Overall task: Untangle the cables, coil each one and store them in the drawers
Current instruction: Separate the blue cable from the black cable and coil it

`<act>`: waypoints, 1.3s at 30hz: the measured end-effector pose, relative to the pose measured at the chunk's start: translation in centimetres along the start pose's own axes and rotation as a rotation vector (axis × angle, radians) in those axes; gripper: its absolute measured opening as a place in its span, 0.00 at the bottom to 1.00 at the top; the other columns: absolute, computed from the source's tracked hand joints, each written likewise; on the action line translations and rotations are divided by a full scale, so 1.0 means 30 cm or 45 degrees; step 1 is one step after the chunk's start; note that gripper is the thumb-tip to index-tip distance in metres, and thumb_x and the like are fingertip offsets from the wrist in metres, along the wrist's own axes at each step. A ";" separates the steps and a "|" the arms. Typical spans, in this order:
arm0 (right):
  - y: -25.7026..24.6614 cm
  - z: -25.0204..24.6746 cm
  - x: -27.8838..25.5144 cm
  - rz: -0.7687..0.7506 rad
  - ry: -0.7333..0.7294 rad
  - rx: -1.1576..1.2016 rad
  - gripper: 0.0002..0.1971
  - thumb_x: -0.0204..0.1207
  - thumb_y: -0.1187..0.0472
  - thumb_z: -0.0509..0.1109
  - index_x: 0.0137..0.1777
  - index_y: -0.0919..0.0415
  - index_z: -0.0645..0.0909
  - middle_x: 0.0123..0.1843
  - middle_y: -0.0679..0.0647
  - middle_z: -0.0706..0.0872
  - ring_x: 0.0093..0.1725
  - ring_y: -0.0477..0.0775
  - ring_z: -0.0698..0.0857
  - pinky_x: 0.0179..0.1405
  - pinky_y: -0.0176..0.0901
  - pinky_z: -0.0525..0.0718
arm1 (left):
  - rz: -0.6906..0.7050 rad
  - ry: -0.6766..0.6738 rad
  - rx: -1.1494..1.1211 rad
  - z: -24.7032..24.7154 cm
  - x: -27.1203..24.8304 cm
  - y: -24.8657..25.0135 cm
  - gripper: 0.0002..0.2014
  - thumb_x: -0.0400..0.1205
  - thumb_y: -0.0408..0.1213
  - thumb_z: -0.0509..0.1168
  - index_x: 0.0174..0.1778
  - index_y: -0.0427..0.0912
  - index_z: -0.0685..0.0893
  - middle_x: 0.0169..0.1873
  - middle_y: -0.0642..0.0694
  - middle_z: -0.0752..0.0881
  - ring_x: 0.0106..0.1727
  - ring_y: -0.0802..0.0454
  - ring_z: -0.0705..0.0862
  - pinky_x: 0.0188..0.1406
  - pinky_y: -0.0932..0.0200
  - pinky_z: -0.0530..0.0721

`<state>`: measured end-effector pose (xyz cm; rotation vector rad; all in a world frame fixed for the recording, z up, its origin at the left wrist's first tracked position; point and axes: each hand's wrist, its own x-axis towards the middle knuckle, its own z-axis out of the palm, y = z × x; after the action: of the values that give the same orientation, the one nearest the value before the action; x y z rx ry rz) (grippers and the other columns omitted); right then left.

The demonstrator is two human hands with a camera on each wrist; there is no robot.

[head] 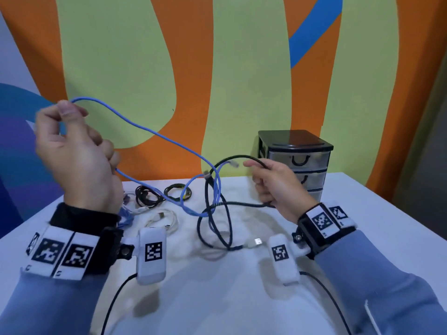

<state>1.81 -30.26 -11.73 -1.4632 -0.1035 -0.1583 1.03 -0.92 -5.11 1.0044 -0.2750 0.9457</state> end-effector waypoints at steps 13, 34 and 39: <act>-0.072 0.146 -0.111 -0.541 -0.554 -0.518 0.23 0.79 0.62 0.81 0.73 0.51 0.83 0.63 0.46 0.91 0.68 0.46 0.87 0.77 0.52 0.78 | 0.102 -0.576 0.177 0.126 -0.132 0.006 0.10 0.95 0.42 0.62 0.49 0.43 0.80 0.24 0.44 0.60 0.20 0.50 0.57 0.22 0.62 0.57; -0.070 0.043 -0.033 -0.187 0.162 0.182 0.14 0.96 0.59 0.55 0.59 0.58 0.82 0.32 0.57 0.88 0.31 0.55 0.87 0.34 0.43 0.88 | 0.808 -0.503 0.878 0.020 -0.057 0.006 0.17 0.86 0.48 0.76 0.43 0.36 0.93 0.27 0.48 0.81 0.29 0.47 0.75 0.31 0.51 0.72; -0.086 0.048 -0.041 -0.054 0.117 0.415 0.17 0.90 0.48 0.66 0.49 0.61 0.87 0.35 0.52 0.84 0.37 0.50 0.83 0.46 0.44 0.84 | -0.107 -0.907 0.655 0.041 -0.091 -0.018 0.16 0.82 0.54 0.78 0.57 0.47 0.94 0.32 0.51 0.80 0.28 0.54 0.70 0.26 0.65 0.67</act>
<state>0.22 -29.04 -9.24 -1.1278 -0.0816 -0.2317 0.10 -3.53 -6.38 1.8057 -0.5921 0.5551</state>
